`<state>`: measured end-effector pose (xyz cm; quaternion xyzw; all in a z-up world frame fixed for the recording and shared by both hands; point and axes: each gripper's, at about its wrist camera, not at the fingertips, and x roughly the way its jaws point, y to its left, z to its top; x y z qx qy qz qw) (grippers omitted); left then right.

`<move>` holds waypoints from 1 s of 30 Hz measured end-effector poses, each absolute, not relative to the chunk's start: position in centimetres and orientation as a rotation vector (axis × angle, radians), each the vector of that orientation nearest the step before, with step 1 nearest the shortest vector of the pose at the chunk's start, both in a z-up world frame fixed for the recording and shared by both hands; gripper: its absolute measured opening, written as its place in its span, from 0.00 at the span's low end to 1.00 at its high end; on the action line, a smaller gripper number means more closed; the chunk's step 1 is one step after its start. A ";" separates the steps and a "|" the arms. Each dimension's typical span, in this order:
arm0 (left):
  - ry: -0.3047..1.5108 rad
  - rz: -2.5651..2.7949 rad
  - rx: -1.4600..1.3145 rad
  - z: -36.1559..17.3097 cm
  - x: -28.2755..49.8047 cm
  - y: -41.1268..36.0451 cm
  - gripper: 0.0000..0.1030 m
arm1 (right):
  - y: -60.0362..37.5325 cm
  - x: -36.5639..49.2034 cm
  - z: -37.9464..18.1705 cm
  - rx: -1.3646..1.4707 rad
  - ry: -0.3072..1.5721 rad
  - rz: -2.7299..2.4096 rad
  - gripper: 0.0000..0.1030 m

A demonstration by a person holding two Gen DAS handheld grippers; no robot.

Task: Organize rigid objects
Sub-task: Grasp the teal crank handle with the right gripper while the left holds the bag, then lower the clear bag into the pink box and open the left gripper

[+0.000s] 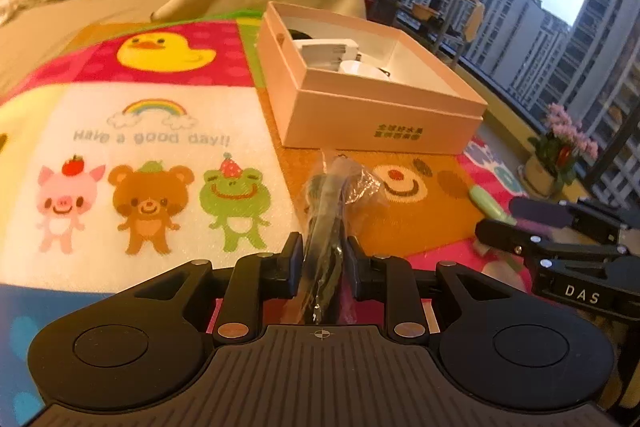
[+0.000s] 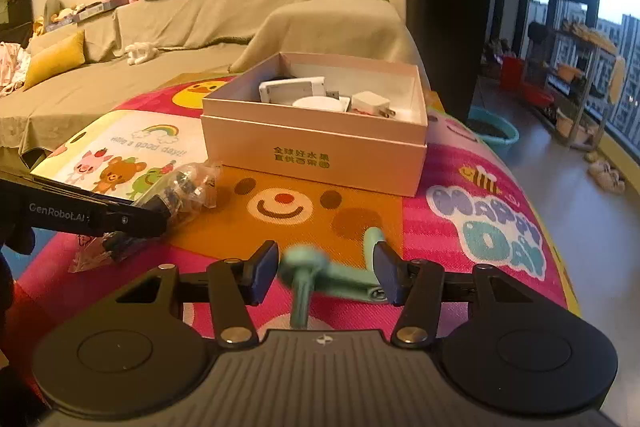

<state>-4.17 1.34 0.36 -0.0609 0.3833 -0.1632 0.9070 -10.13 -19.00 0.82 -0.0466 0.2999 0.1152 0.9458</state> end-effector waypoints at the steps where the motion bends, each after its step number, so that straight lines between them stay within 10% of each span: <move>1: 0.788 -0.328 -0.111 0.4 -4.3 1.0 0.26 | -19.0 -10.2 0.7 -0.101 0.607 0.231 0.55; 4: 0.775 -0.296 -0.044 0.5 -4.7 -0.1 0.26 | -19.4 -10.3 0.2 -0.085 0.612 0.202 0.82; 30: 0.522 -0.489 -0.062 9.7 1.3 -2.2 0.22 | -21.1 -11.4 4.8 -0.040 0.491 0.233 0.68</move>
